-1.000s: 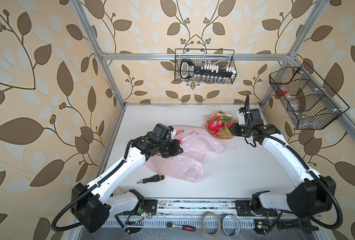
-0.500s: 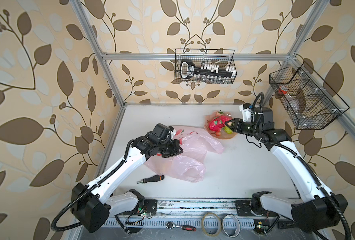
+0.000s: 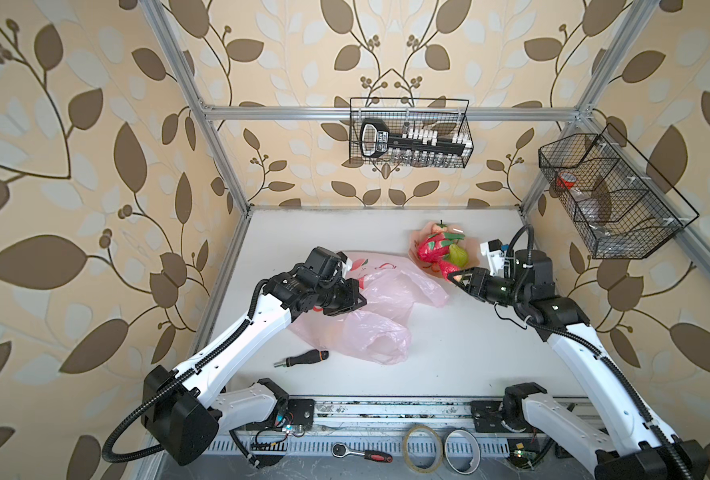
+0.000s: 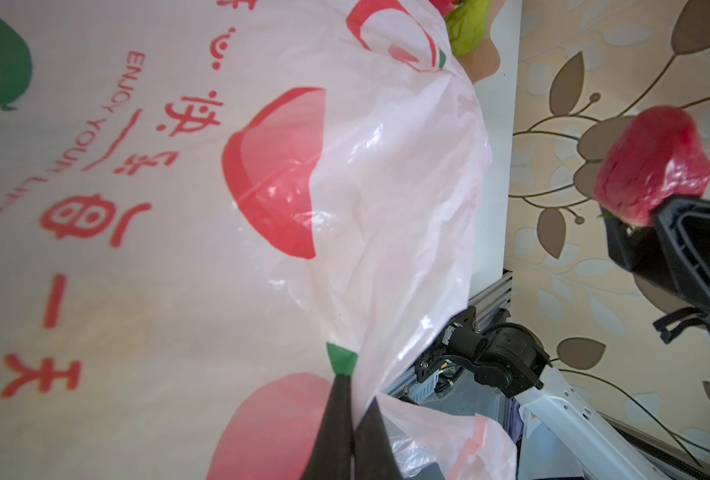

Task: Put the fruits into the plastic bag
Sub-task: 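Lift the mango with the right gripper and carry it toward the bag mouth, then lower the mango into the bag mouth held open by the left gripper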

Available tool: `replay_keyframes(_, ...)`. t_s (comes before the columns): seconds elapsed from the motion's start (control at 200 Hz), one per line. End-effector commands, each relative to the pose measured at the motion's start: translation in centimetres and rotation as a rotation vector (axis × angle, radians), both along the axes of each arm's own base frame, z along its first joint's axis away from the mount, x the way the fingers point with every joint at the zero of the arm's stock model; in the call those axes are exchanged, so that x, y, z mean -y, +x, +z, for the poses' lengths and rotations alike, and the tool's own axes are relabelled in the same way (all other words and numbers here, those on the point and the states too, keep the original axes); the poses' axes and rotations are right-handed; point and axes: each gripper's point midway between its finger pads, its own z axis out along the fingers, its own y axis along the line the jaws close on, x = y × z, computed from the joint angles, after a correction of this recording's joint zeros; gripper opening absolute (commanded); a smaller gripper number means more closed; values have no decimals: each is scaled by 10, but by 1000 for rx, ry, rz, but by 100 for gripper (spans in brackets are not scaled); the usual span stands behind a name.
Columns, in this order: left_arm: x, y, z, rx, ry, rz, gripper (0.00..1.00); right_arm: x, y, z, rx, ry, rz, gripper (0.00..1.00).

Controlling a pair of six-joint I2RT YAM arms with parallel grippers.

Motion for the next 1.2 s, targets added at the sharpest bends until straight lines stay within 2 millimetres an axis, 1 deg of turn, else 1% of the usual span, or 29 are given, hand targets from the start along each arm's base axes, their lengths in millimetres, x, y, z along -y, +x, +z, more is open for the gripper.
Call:
replay_keyframes(0.0,4,2,6,18,-23,-21,0,-12,-18,-2,-30,76,34,27)
replay_keyframes(0.055,5,3,7,20,-25,-21,0,-17,-28,-11,-57,83,47,27)
replay_keyframes(0.115,5,3,7,20,-26,-19,0,-23,-39,-26,-99,91,58,27)
replay_keyframes(0.205,5,4,7,21,-28,-16,0,-31,-55,-44,-137,105,71,27)
replay_keyframes(0.32,5,3,8,22,-28,-17,0,-37,-73,-67,-188,117,70,27)
replay_keyframes(0.375,5,3,8,23,-28,-16,0,-39,-80,-77,-208,127,68,27)
replay_keyframes(0.465,5,4,7,22,-28,-16,0,-41,-85,-89,-237,155,52,27)
replay_keyframes(0.56,6,4,8,22,-28,-17,0,-45,-87,-95,-253,188,51,27)
replay_keyframes(0.7,6,3,8,19,-28,-19,0,-47,-86,-100,-261,193,51,27)
replay_keyframes(0.995,5,3,9,19,-27,-15,0,-56,-83,-103,-270,210,72,27)
replay_keyframes(1.195,5,3,10,18,-28,-16,0,-65,-78,-105,-273,220,78,27)
